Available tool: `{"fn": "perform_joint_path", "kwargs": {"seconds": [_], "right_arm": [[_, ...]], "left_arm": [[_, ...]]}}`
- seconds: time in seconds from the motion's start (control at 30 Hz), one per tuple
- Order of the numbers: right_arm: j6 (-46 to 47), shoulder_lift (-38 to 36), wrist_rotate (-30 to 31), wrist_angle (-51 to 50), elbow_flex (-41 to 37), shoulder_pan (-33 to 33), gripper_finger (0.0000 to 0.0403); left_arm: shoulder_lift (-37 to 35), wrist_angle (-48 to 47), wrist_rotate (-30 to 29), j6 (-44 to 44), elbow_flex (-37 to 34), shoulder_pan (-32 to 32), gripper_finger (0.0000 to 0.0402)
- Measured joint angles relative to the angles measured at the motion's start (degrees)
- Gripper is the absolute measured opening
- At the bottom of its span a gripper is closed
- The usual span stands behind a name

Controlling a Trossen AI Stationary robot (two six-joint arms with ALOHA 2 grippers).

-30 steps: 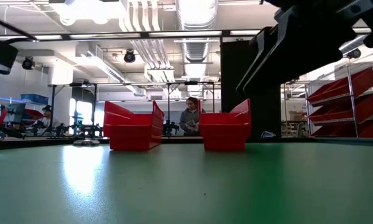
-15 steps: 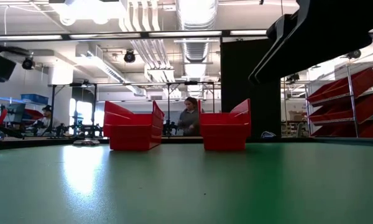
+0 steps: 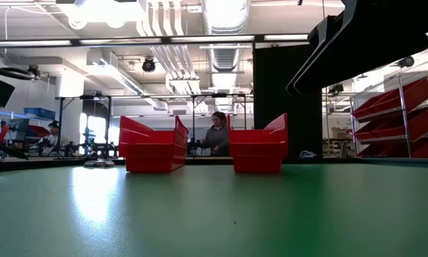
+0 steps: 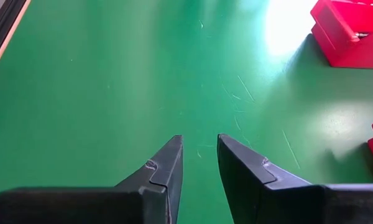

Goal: Sort batteries
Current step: Put the silver battery into the right red bin

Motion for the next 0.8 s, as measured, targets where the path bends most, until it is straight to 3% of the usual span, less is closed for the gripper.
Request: {"fn": "perform_joint_path", "kwargs": {"seconds": [0.4,0.53,0.63,0.8], "right_arm": [[-1.3,0.0,0.0,-0.1,0.0,0.0,0.0072],[-1.7,0.0,0.0,-0.1,0.0,0.0,0.0071],[-2.3,-0.1,0.0,-0.1,0.0,0.0,0.0076],[-3.0,-0.8,1.3,-0.1,0.0,0.0,0.0087]], "left_arm": [[5.9,4.1,-0.1,-1.6,1.3,0.0,0.0109],[8.0,3.0,-0.5,-1.7,3.6,0.0,0.0063],[9.5,2.1,-2.4,-0.4,5.7,-0.1,0.0023],[11.6,7.6,-9.1,4.2,9.9,0.1,0.0029]]}}
